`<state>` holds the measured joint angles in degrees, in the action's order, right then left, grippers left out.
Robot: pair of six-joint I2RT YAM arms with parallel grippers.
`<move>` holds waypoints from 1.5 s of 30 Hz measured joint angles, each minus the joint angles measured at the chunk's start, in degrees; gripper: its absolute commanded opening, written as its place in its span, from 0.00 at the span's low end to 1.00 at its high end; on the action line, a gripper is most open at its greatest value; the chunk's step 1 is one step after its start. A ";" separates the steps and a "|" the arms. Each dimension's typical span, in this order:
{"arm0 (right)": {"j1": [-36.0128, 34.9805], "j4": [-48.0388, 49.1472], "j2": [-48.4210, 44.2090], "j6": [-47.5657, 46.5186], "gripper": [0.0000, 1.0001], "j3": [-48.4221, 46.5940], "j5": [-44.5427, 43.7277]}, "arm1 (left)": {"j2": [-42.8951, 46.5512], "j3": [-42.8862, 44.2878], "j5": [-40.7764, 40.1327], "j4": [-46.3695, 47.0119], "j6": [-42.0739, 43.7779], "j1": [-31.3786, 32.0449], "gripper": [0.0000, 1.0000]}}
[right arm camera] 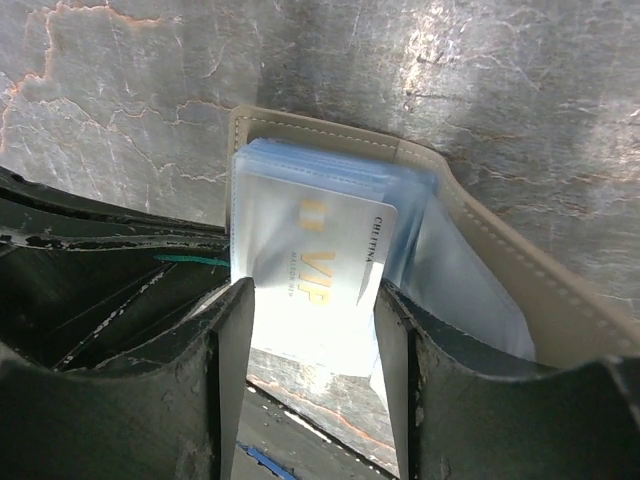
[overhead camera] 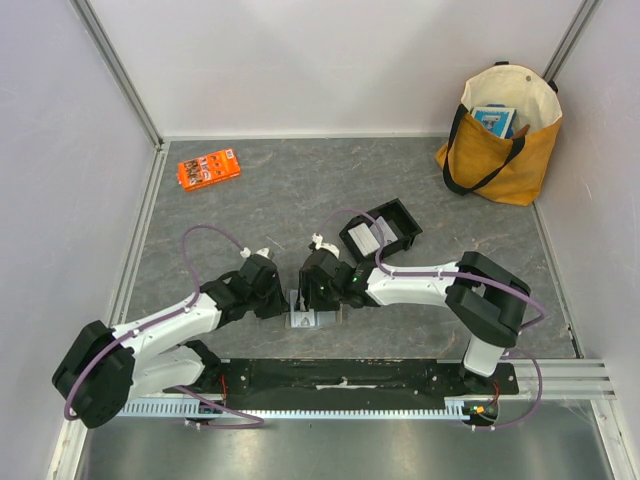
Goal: Put the credit cards into the card holder
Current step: Insert the credit card into the card holder, then pick up the credit card from the storage box.
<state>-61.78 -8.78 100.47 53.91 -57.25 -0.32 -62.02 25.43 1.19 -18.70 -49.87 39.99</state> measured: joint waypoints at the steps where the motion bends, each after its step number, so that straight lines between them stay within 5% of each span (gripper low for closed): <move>1: 0.02 -0.09 -0.11 -0.37 0.64 -0.04 -0.22 | 0.13 0.00 0.00 -0.04 0.00 0.00 0.02; 7: 0.98 -1.57 -6.25 -6.16 0.75 -0.02 -3.69 | 2.10 0.13 -0.02 -0.04 0.02 0.00 0.02; 21: 10.73 -2.16 -15.56 -17.57 0.77 0.13 -7.78 | 1.46 4.02 1.99 0.04 1.57 0.00 0.02; 25: 18.25 -2.27 -17.44 -21.75 0.80 -0.50 -8.48 | 0.68 4.11 2.08 0.04 1.97 0.00 0.02; 32: 32.87 -2.01 -12.28 -29.75 0.86 -5.57 -0.35 | -0.33 4.26 2.23 0.02 2.78 0.00 0.02; 45: 35.56 -2.54 -0.15 -36.15 0.89 -8.52 11.17 | -0.35 5.38 2.45 -0.04 3.06 0.00 0.02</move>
<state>-26.22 -11.31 100.31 17.76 -65.78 10.85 -62.37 30.81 3.64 -18.74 -46.81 39.99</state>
